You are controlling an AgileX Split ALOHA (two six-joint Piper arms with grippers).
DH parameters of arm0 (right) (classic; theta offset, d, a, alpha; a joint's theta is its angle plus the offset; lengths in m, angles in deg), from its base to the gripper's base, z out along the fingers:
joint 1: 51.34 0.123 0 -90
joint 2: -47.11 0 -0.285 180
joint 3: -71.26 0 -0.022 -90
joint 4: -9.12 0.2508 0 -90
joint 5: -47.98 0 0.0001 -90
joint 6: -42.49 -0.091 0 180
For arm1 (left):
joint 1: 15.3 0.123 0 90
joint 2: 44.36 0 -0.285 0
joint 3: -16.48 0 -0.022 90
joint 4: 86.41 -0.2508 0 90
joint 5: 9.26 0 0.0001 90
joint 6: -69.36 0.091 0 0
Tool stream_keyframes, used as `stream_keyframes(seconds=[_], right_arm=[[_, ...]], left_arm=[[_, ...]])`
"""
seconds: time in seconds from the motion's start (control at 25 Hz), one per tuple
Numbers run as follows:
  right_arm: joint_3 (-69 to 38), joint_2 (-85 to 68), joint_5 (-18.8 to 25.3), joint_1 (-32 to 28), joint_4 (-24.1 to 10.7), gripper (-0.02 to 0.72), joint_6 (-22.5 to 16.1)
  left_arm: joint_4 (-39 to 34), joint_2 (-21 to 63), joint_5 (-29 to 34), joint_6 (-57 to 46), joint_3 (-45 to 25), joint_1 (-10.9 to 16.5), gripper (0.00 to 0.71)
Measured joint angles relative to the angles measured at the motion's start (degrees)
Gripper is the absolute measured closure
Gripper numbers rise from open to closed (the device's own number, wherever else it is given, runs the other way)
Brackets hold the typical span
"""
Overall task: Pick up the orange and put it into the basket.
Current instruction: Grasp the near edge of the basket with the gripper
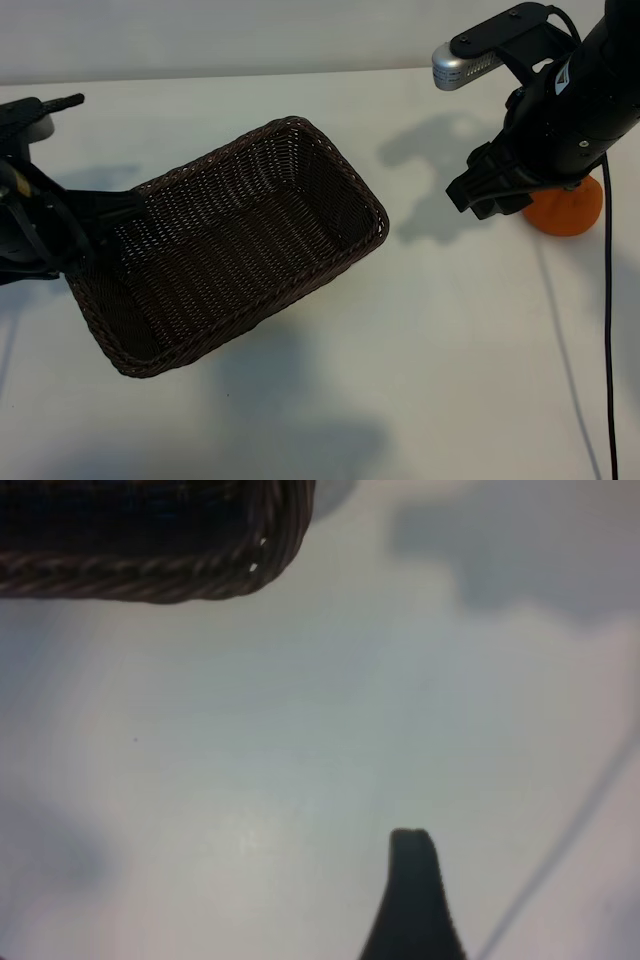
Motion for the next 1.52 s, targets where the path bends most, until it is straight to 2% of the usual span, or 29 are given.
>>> stream_keyframes(seconds=[0.72, 1.52], right_arm=[[0.0, 0.0, 0.2, 0.0, 0.1, 0.191, 0.0], [0.0, 0.0, 0.2, 0.0, 0.1, 0.191, 0.0]], left_arm=[[1.3, -0.9, 3.3, -0.5, 0.0, 0.0, 0.146], [-3.7, -0.9, 5.0, -4.5, 0.0, 0.0, 0.146]])
